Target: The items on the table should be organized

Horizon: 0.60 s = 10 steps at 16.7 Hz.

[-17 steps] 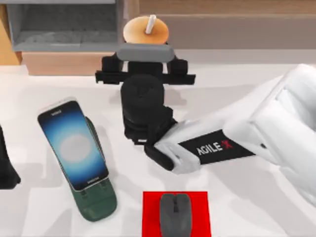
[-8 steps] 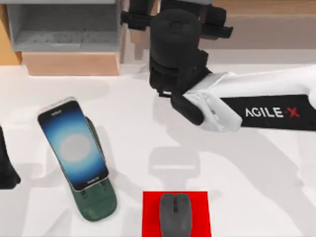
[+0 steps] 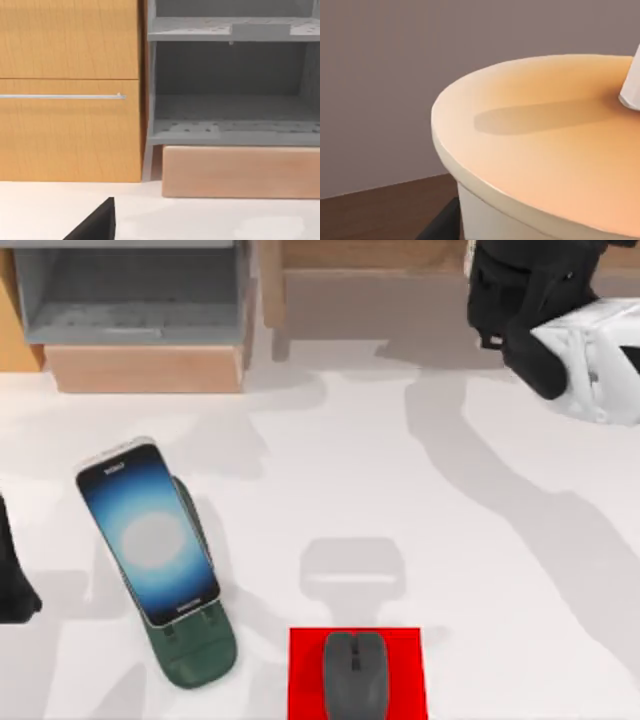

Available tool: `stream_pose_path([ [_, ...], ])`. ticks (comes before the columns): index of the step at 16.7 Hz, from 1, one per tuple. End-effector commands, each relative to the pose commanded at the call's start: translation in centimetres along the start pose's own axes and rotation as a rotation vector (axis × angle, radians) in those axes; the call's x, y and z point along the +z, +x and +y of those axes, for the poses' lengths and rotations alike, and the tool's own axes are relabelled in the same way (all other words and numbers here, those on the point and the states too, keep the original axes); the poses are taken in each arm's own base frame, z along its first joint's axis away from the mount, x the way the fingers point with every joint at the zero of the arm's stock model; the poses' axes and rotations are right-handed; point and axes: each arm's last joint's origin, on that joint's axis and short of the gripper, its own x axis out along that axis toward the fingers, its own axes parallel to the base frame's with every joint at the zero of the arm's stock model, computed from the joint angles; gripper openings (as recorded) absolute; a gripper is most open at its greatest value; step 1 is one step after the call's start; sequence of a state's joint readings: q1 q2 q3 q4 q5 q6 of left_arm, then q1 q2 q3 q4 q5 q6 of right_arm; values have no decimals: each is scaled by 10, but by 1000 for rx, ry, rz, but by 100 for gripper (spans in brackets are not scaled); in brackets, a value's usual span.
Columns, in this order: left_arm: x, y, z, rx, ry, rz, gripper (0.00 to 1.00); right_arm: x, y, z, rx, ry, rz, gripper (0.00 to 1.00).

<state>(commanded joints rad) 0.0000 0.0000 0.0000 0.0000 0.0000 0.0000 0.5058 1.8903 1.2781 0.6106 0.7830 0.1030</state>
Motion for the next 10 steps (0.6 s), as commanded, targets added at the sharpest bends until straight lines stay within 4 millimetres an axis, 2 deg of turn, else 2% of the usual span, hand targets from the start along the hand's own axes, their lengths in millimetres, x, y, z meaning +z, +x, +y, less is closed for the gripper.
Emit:
stream_pose_path([
  [6, 0, 0, 0, 0, 0, 0, 100, 20, 51, -108, -61, -30, 38, 0],
  [8, 0, 0, 0, 0, 0, 0, 100, 24, 65, -138, -40, -40, 48, 0],
  [10, 0, 0, 0, 0, 0, 0, 100, 25, 79, -159, 6, -53, 56, 0],
])
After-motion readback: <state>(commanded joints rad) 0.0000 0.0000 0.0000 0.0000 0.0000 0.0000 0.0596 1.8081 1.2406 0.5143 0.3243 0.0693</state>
